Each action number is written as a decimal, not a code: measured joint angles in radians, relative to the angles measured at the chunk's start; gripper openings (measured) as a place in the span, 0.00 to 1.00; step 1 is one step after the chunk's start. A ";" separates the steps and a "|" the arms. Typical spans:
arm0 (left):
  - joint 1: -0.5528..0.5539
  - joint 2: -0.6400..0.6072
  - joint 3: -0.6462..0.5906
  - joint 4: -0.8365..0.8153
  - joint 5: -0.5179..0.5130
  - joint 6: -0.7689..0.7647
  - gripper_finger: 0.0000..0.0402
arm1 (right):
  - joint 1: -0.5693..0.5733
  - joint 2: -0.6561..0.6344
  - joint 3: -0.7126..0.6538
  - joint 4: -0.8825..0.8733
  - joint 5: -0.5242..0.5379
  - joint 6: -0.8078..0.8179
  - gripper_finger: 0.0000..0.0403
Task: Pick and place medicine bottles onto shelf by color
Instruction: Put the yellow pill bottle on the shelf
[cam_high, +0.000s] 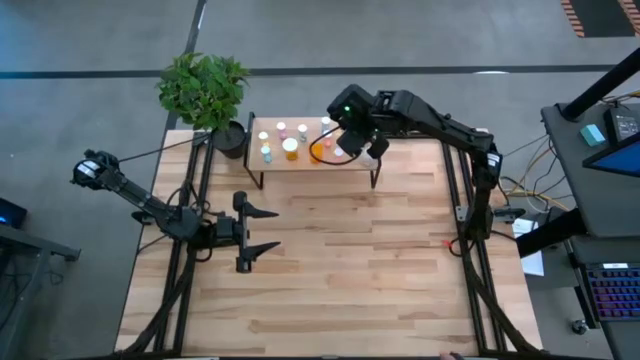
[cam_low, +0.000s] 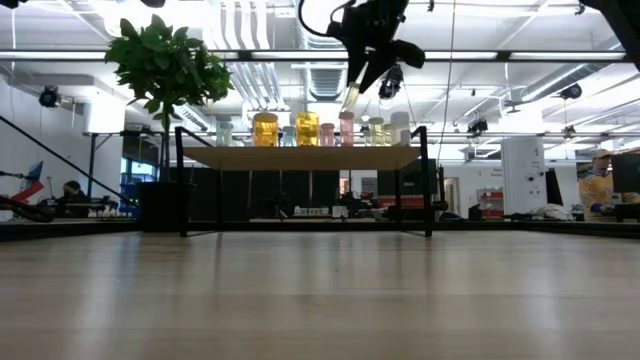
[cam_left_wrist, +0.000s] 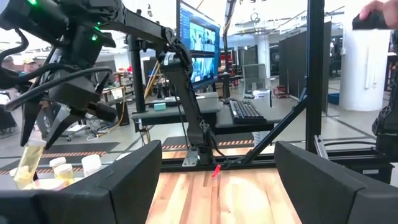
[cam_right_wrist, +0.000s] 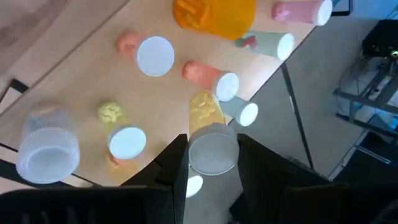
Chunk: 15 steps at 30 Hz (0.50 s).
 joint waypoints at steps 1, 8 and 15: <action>0.000 0.000 0.000 0.000 0.000 0.000 0.73 | 0.001 0.000 0.000 0.001 0.016 -0.001 0.27; 0.000 0.000 0.000 0.000 0.000 -0.001 0.73 | 0.082 -0.036 0.076 0.005 0.142 0.191 0.27; 0.000 0.000 0.000 0.000 0.001 0.000 0.73 | 0.182 -0.057 0.186 -0.079 0.083 0.780 0.27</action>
